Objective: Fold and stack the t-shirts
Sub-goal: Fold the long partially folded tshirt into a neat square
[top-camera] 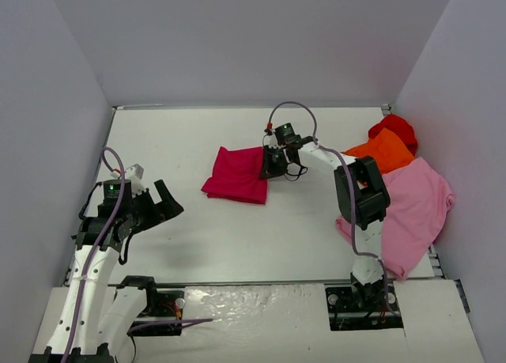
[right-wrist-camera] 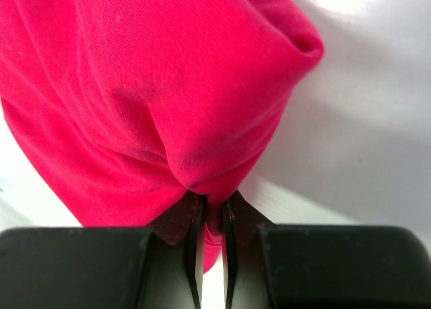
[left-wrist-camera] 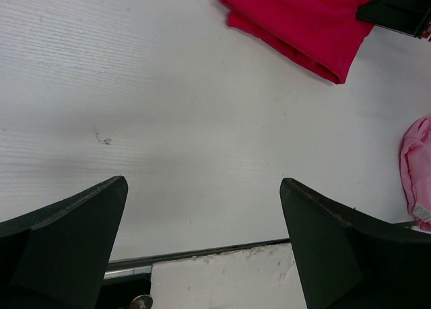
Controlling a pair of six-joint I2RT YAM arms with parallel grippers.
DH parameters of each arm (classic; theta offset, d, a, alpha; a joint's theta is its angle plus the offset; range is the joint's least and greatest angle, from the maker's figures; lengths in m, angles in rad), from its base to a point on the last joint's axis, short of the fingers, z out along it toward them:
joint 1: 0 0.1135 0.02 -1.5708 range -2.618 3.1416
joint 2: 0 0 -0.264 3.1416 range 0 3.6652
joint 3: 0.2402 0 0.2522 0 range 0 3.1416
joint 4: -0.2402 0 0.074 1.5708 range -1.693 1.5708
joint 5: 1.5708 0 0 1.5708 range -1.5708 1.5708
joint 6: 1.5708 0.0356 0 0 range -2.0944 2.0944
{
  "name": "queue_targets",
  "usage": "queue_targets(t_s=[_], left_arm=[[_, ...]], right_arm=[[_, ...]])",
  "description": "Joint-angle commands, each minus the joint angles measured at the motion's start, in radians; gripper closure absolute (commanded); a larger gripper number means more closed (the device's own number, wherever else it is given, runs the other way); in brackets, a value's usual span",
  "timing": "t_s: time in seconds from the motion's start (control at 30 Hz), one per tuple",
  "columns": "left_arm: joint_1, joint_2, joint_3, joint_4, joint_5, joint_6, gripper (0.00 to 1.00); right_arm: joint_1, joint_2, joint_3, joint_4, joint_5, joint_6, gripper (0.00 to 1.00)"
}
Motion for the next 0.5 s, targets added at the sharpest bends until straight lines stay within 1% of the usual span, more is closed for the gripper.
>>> queue_targets(t_s=[0.0,0.07,0.13,0.17,0.2,0.27,0.37,0.47], left_arm=[[-0.002,-0.002,0.01,0.051,0.015,0.006,0.03],[-0.002,-0.006,0.011,0.049,0.015,0.007,0.03],[-0.002,-0.011,0.014,0.047,0.01,0.007,0.03],[-0.001,-0.012,0.016,0.043,0.005,0.007,0.03],[-0.002,-0.013,0.019,0.04,-0.003,0.007,0.03],[-0.002,-0.015,0.023,0.035,-0.009,0.009,0.03],[-0.002,-0.021,0.029,0.028,-0.015,0.009,0.03],[-0.002,-0.042,0.05,0.014,-0.026,0.017,0.03]], right_arm=[[-0.001,-0.085,-0.016,-0.044,0.038,-0.028,0.92],[0.003,-0.118,-0.023,-0.044,0.069,-0.017,0.59],[0.003,-0.162,-0.026,-0.046,0.119,-0.008,0.37],[0.003,-0.182,-0.025,-0.046,0.133,-0.005,0.15],[0.003,-0.211,-0.023,-0.049,0.144,-0.002,0.04],[0.001,-0.248,-0.013,-0.056,0.189,0.015,0.0],[0.001,-0.307,-0.004,-0.077,0.277,0.039,0.0],[0.001,-0.419,-0.008,-0.083,0.383,0.077,0.0]])
